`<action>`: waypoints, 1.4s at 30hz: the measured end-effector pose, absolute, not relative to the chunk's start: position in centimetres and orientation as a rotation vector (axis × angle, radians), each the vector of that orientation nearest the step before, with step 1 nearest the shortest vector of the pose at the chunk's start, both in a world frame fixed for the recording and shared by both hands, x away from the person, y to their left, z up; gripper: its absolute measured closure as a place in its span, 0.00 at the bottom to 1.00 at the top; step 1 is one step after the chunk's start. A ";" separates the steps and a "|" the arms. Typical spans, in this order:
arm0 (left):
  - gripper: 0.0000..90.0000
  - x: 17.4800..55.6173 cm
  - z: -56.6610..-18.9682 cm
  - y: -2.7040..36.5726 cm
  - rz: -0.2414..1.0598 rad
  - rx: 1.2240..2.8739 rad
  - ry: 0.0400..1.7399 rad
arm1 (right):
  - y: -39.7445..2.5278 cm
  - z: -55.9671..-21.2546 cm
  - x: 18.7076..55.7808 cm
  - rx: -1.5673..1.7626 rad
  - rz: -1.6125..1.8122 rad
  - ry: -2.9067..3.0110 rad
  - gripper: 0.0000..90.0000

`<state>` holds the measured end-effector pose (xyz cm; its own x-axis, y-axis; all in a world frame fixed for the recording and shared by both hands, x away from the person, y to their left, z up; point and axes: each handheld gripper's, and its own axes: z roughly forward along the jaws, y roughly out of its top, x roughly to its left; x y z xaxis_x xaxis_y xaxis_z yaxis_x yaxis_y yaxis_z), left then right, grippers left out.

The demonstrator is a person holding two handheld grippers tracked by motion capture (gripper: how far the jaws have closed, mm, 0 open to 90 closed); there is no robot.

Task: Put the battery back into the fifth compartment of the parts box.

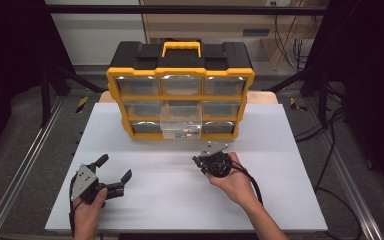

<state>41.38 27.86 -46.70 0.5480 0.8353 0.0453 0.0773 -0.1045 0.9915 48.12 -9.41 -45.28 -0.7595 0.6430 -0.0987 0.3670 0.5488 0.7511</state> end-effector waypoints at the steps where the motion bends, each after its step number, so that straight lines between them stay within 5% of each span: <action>1: 0.02 41.4 -46.7 27.9 0.771 1.560 0.802 | -9.6 -45.2 48.1 0.836 1.060 2.420 0.85; 25: 0.02 41.4 -46.7 27.8 0.769 1.564 0.800 | -13.7 -42.3 47.5 0.953 1.215 2.269 0.85; 42: 0.02 41.4 -46.7 27.7 0.769 1.564 0.799 | -15.7 -36.9 47.1 0.963 1.319 2.090 0.85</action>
